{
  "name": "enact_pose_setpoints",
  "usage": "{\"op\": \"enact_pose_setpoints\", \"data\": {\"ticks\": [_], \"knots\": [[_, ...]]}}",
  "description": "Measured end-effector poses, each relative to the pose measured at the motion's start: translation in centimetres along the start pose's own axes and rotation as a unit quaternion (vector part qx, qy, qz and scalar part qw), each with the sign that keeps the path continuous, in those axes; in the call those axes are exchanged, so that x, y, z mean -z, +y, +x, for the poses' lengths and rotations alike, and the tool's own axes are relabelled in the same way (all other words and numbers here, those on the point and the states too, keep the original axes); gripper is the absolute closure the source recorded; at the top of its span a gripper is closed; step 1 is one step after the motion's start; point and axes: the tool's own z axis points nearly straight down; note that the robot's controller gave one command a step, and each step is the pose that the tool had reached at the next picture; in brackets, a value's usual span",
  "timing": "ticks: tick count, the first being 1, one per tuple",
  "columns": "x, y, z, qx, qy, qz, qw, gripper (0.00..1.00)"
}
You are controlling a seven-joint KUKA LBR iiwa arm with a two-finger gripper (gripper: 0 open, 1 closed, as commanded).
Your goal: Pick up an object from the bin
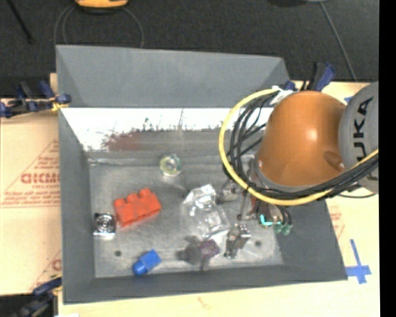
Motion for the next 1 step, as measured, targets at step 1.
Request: {"op": "enact_pose_setpoints", "data": {"ticks": [1], "knots": [[-12.78,0.54,-3.08,0.153,-0.0007,0.001,0.9883,0.00]]}}
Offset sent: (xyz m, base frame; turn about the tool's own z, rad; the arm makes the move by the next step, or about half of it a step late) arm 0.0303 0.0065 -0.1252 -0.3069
